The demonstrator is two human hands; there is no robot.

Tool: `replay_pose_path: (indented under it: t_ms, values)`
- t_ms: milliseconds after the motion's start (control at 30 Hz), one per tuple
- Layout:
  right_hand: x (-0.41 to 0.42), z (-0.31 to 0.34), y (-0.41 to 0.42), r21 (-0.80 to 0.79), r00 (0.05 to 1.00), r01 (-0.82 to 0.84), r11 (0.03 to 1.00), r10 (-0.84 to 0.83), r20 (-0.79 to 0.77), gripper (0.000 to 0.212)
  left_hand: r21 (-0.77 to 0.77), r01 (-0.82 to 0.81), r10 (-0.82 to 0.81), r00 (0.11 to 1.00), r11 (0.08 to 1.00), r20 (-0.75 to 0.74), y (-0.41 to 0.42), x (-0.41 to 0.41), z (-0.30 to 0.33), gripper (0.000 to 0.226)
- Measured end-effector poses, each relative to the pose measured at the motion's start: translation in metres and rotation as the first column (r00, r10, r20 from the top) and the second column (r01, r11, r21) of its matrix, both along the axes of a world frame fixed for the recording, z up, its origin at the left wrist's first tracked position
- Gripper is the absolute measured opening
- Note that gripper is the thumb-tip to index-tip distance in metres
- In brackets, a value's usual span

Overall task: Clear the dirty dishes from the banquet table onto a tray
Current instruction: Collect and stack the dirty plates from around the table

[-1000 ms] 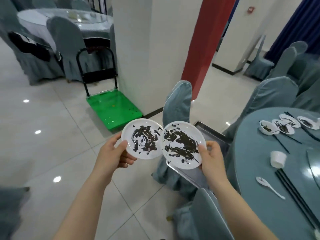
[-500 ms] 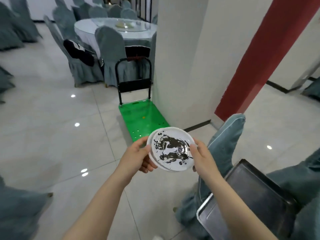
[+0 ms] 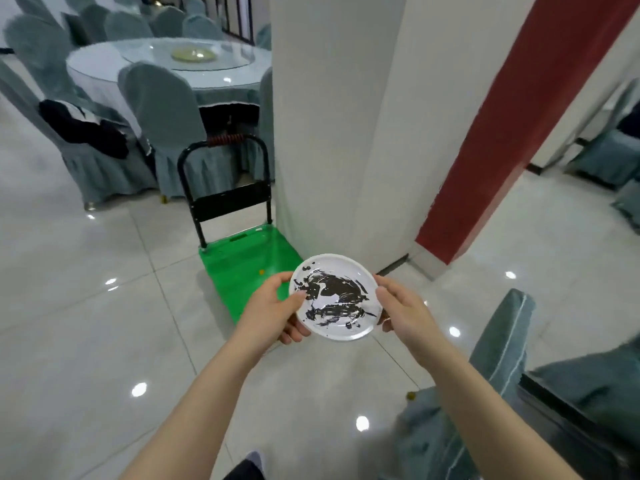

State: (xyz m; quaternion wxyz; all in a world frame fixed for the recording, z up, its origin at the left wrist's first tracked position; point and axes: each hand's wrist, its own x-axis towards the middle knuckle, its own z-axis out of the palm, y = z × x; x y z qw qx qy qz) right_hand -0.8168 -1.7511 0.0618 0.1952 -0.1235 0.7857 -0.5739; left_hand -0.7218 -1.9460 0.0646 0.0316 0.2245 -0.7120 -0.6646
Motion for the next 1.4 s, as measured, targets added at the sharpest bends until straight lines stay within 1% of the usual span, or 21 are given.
replay_pose_path:
  t_ms: [167, 300, 367, 567, 700, 833, 967, 1067, 1133, 1233, 1300, 1400]
  values:
    - [-0.06, 0.001, -0.007, -0.055, 0.976, 0.205, 0.977, -0.201, 0.081, 0.031, 0.006, 0.137, -0.137, 0.99, 0.99, -0.02, -0.037, -0.085, 0.001, 0.021]
    - [-0.095, -0.002, 0.013, -0.086, 0.91, 0.398, 0.913, -0.382, 0.159, 0.028, 0.006, 0.243, -0.243, 0.97, 0.97, -0.012, -0.041, -0.154, -0.001, 0.021]
    - [-0.11, -0.002, 0.026, -0.082, 0.877, 0.464, 0.882, -0.444, 0.182, 0.028, 0.009, 0.294, -0.294, 0.956, 0.956, -0.013, -0.035, -0.189, -0.002, 0.021]
    - [-0.181, 0.003, 0.09, -0.061, 0.792, 0.607, 0.793, -0.595, 0.136, 0.023, -0.01, 0.434, -0.434, 0.9, 0.901, -0.045, 0.019, -0.313, -0.006, 0.02]
    - [-0.231, 0.01, 0.144, -0.099, 0.678, 0.735, 0.671, -0.723, 0.133, 0.02, -0.035, 0.536, -0.538, 0.842, 0.843, -0.049, 0.065, -0.386, 0.003, 0.019]
    - [-0.266, 0.008, 0.186, -0.151, 0.612, 0.79, 0.594, -0.782, 0.118, 0.019, -0.006, 0.588, -0.586, 0.806, 0.809, -0.084, 0.115, -0.443, 0.009, 0.021]
    - [-0.275, 0.0, 0.229, -0.14, 0.51, 0.859, 0.493, -0.847, 0.148, 0.019, 0.025, 0.659, -0.657, 0.752, 0.752, -0.059, 0.176, -0.488, 0.012, 0.023]
    - [-0.274, -0.009, 0.264, -0.119, 0.393, 0.918, 0.378, -0.906, 0.154, 0.019, 0.03, 0.721, -0.719, 0.693, 0.693, -0.054, 0.224, -0.522, 0.005, 0.022]
    - [-0.276, -0.014, 0.284, -0.105, 0.295, 0.954, 0.281, -0.941, 0.162, 0.019, 0.032, 0.751, -0.749, 0.66, 0.659, -0.057, 0.258, -0.544, -0.001, 0.023]
    - [-0.286, -0.022, 0.309, -0.104, 0.18, 0.981, 0.163, -0.967, 0.179, 0.02, 0.067, 0.817, -0.818, 0.575, 0.573, -0.025, 0.306, -0.58, -0.011, 0.027]
    - [-0.295, -0.026, 0.326, -0.083, 0.131, 0.99, 0.118, -0.974, 0.185, 0.02, 0.096, 0.85, -0.853, 0.522, 0.519, -0.008, 0.335, -0.602, -0.017, 0.029]
    - [-0.313, -0.03, 0.355, -0.053, 0.003, 0.999, -0.007, -0.983, 0.184, 0.021, 0.129, 0.888, -0.896, 0.444, 0.442, 0.01, 0.383, -0.643, -0.026, 0.027]
